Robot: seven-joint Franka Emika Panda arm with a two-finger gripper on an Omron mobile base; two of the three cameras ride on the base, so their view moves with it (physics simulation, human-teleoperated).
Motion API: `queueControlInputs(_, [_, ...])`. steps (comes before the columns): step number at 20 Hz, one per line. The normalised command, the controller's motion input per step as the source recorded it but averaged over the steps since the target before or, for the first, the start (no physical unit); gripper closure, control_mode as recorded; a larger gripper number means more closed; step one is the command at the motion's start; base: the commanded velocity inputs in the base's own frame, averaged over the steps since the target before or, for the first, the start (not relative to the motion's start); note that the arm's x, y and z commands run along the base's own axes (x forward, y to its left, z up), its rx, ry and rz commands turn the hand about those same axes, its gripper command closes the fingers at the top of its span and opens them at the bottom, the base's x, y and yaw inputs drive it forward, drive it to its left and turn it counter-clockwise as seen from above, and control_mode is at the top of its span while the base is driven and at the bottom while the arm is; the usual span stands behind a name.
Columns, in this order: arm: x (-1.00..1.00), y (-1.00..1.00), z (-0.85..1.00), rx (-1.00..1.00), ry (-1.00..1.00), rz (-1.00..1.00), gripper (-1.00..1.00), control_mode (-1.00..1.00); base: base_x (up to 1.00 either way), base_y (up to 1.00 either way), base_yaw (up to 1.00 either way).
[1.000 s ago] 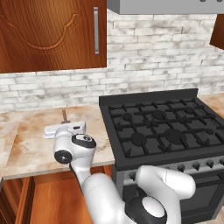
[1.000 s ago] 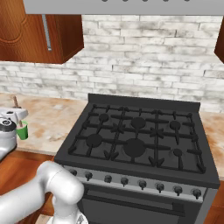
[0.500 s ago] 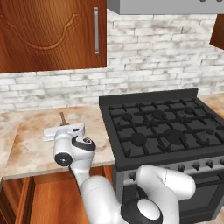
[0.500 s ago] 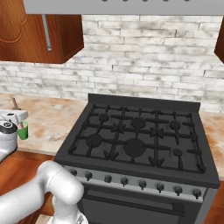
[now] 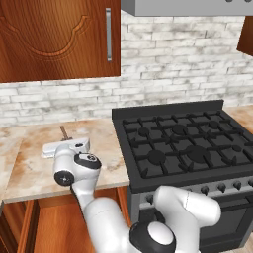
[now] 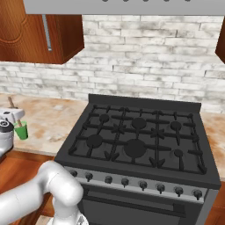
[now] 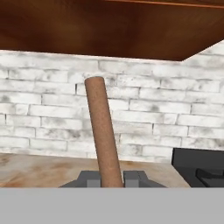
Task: Pick up the straw from the left drawer and put it inside the smoothie cup.
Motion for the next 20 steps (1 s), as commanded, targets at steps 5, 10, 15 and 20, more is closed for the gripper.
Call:
queueControlInputs(5, [0.07,0.10,0.00,0.00,0.00,0.00,1.00,-1.00,0.00,0.00,0.00])
queueControlInputs(10, [0.01,0.02,0.00,0.01,-0.01,0.00,1.00,-1.00,0.00,0.00,0.00])
queueControlInputs(15, [0.00,0.00,0.00,0.02,-0.03,0.02,1.00,-1.00,0.00,0.00,0.00])
queueControlInputs(20, [0.00,-0.01,0.00,0.02,-0.05,0.01,1.00,-1.00,0.00,0.00,0.00])
